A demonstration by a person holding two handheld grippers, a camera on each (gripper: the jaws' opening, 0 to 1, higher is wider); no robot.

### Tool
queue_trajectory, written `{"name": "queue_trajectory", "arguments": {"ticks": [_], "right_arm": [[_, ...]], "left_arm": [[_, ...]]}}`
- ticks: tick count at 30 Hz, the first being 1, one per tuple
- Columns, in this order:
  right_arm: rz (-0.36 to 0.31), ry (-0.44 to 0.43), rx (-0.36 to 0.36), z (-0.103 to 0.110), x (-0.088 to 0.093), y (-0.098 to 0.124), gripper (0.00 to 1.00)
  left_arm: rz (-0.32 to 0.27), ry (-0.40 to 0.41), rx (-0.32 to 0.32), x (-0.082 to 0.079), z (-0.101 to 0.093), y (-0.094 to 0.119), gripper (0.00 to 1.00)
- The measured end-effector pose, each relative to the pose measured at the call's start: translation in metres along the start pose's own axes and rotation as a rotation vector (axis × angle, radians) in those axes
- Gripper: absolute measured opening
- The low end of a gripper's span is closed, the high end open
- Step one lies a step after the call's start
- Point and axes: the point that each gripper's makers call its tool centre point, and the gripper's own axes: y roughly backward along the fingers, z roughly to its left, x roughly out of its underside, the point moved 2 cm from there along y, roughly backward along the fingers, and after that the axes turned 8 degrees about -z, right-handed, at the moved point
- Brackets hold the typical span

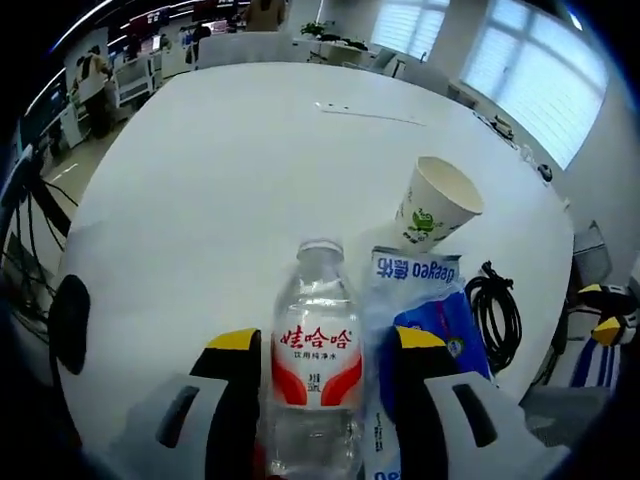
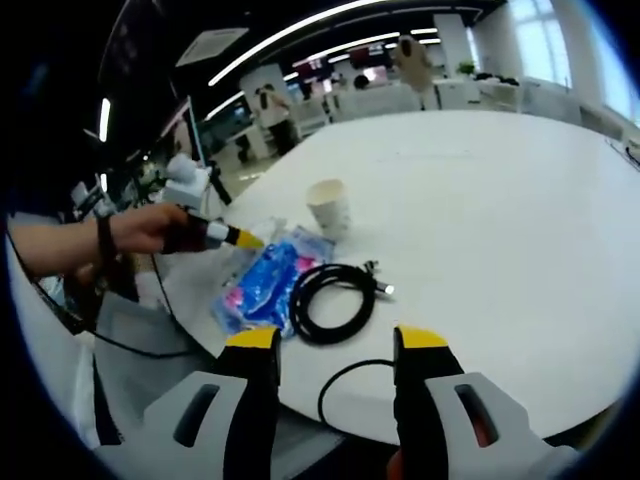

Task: Arrange the tabletop items into an orderly group along one side of the table until the central work area is clear of visible clutter.

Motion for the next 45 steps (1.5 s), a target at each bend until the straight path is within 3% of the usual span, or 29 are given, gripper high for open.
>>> {"name": "queue_trajectory", "arguments": {"ticks": [14,21,34,45], "right_arm": [[0.003,-0.001,0.006,-0.002,-0.004,-0.001,0.42],[0.007,0.0,0.003,0.0,-0.004,-0.002,0.41],[0.016,-0.003,-0.009,0.005,0.003,-0.004,0.41],[0.013,-0.009,-0.023,0.012,0.003,-0.01,0.4]], "left_arm": [[0.018,-0.023,0.009,-0.002,0.002,-0.01,0.49],[-0.008,-0.007,0.018,0.003,0.005,-0.012,0.41],[-0.036,0.055,-0.012,0.017,0.025,0.007,0.4],[-0.1,0.099,-0.057,0.024,0.036,0.028,0.39]]}}
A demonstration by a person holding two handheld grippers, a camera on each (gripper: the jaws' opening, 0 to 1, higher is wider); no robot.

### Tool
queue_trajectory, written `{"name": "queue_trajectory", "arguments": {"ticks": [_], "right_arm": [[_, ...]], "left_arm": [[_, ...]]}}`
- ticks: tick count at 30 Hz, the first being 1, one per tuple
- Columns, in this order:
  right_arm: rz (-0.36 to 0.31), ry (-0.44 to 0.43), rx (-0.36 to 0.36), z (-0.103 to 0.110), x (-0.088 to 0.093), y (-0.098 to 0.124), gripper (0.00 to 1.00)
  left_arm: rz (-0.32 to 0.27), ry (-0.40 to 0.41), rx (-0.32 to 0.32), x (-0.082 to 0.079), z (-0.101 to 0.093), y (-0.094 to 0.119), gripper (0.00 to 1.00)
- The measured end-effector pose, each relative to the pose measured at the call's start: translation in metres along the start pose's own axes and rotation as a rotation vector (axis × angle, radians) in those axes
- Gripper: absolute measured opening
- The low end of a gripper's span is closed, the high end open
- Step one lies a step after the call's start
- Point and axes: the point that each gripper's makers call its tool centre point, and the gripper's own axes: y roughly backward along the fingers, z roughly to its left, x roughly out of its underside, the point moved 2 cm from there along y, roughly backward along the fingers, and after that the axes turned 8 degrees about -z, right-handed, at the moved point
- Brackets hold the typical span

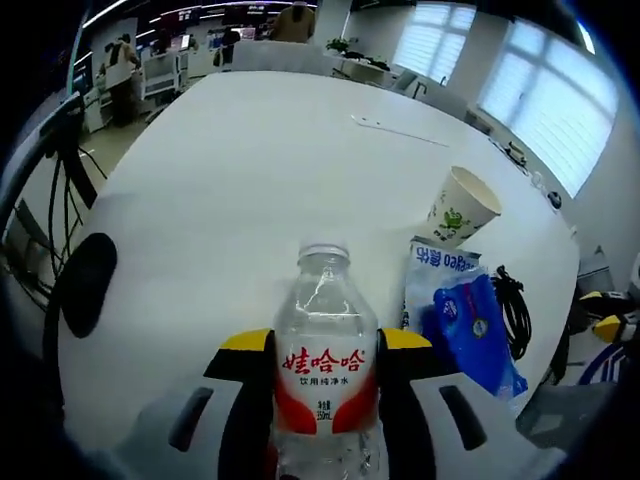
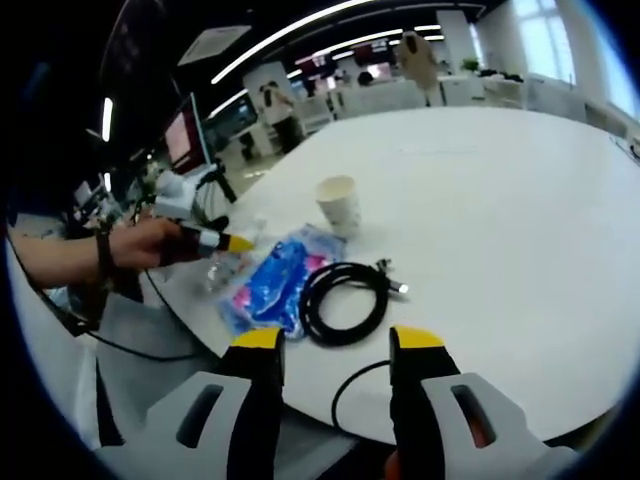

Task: Arrange the tabletop items into an orderly group along one side of the table until the central work area is clear of visible clutter.

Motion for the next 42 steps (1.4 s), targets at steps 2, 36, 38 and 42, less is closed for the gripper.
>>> {"name": "queue_trajectory", "arguments": {"ticks": [2,36,38,42], "right_arm": [[0.002,0.004,-0.003,0.002,0.0,-0.001,0.4],[-0.009,-0.008,-0.002,0.002,0.0,0.0,0.38],[-0.007,-0.007,-0.005,0.004,0.0,0.0,0.38],[-0.005,-0.005,-0.011,0.005,0.0,-0.002,0.38]], "left_arm": [[-0.008,0.005,-0.005,0.0,0.001,0.003,0.39],[-0.175,-0.132,-0.043,-0.008,-0.006,0.06,0.4],[-0.179,-0.148,-0.045,-0.008,-0.006,0.063,0.39],[-0.189,-0.172,-0.052,-0.008,-0.004,0.068,0.39]]}}
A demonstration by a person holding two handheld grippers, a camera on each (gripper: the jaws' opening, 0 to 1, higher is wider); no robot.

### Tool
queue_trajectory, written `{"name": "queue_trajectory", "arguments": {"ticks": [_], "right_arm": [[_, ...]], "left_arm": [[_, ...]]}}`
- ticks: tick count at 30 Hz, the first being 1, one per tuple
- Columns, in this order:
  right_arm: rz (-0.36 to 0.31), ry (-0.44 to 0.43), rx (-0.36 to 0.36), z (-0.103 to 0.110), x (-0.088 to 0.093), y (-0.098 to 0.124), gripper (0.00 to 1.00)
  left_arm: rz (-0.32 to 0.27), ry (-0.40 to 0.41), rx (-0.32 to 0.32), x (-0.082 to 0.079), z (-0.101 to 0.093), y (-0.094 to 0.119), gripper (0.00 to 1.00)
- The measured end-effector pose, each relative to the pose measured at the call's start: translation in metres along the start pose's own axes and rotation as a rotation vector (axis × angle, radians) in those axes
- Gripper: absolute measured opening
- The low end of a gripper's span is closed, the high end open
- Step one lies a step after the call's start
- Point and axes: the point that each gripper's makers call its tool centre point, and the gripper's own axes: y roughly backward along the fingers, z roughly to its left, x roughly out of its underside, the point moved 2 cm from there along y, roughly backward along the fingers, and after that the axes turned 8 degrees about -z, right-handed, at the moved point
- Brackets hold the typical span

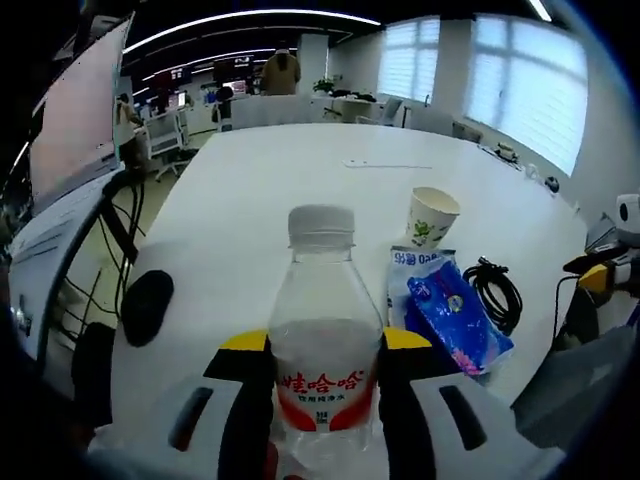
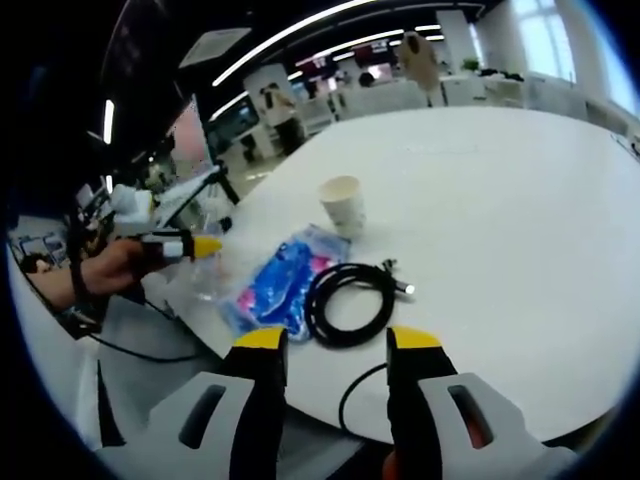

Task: Arrange the tabletop items into an orderly group along one side of the table until the central work area is clear of visible clutter.

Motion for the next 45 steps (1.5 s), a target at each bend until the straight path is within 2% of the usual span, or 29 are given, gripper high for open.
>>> {"name": "queue_trajectory", "arguments": {"ticks": [15,25,33,45], "right_arm": [[0.006,0.005,-0.012,0.002,-0.001,-0.005,0.37],[0.01,0.004,-0.013,0.001,0.001,-0.005,0.37],[0.012,-0.001,-0.013,0.001,0.003,-0.006,0.37],[0.02,0.003,-0.008,-0.002,0.003,-0.003,0.37]], "left_arm": [[-0.039,-0.01,-0.013,0.004,0.002,0.019,0.4],[-0.057,-0.023,-0.048,0.007,0.0,0.032,0.39],[-0.039,-0.024,-0.062,0.019,-0.001,0.034,0.39],[-0.052,-0.03,-0.067,0.014,0.0,0.03,0.39]]}}
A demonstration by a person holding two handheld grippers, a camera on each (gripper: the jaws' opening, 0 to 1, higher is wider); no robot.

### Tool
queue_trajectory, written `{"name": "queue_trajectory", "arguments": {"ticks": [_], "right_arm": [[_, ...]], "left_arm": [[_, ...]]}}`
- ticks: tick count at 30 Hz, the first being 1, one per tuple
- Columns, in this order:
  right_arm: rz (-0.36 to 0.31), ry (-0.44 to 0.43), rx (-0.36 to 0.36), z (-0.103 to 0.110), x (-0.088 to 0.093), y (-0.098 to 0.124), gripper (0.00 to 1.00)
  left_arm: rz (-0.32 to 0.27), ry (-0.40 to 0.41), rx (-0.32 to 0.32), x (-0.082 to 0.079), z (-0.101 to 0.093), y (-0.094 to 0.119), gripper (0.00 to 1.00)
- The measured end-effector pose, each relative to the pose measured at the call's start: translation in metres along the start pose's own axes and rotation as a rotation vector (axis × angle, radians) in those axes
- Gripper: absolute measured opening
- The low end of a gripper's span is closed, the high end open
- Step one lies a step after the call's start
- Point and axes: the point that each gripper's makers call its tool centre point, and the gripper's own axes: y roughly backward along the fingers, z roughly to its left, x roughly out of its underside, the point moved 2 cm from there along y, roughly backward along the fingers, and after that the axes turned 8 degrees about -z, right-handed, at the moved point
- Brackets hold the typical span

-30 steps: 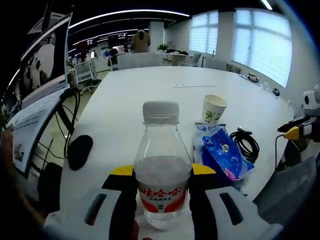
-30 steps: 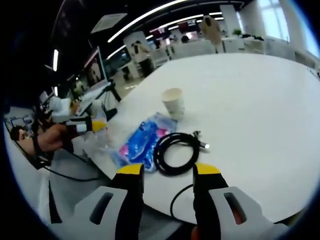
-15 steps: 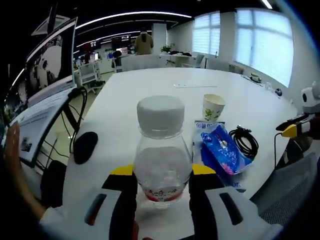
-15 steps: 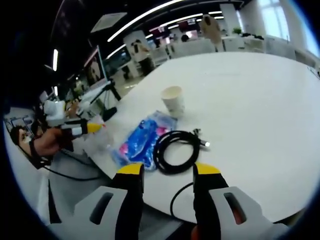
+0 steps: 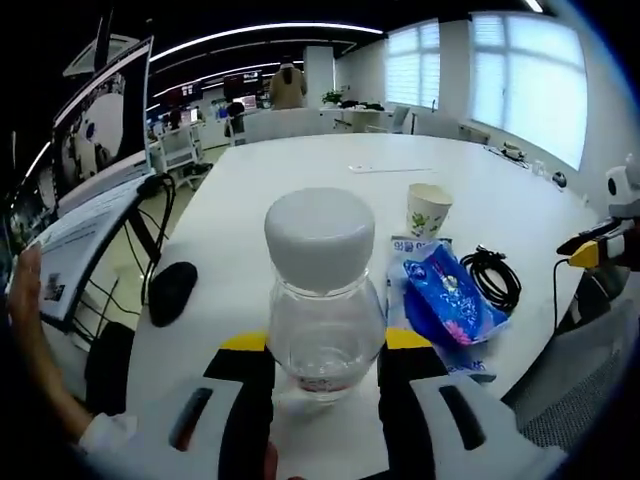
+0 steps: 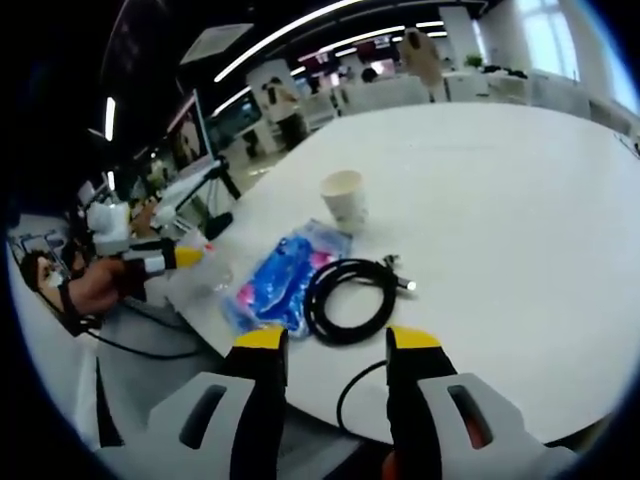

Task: Arrange the tabletop items into an orderly group along one side of the table until the central work area is clear of visible clutter.

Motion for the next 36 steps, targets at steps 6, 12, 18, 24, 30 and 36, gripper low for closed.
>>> {"name": "queue_trajectory", "arguments": {"ticks": [6,12,18,24,30,36], "right_arm": [[-0.003,0.002,0.001,-0.001,-0.002,0.0,0.38],[0.002,0.002,0.003,-0.001,-0.001,0.001,0.38],[0.003,-0.003,0.01,-0.003,0.001,0.003,0.38],[0.0,-0.008,0.018,-0.005,0.001,0.004,0.38],[-0.003,-0.014,0.027,-0.008,0.001,0.007,0.38],[0.004,-0.017,0.031,-0.01,0.003,0.008,0.38]], "left_arm": [[-0.003,0.005,0.001,-0.003,0.001,-0.007,0.39],[-0.013,0.012,0.003,-0.009,0.003,-0.015,0.39],[-0.024,0.03,0.002,-0.019,0.008,-0.032,0.39],[-0.033,0.048,0.003,-0.028,0.011,-0.049,0.39],[-0.04,0.056,0.004,-0.036,0.014,-0.062,0.39],[-0.046,0.077,-0.004,-0.044,0.017,-0.079,0.39]]}}
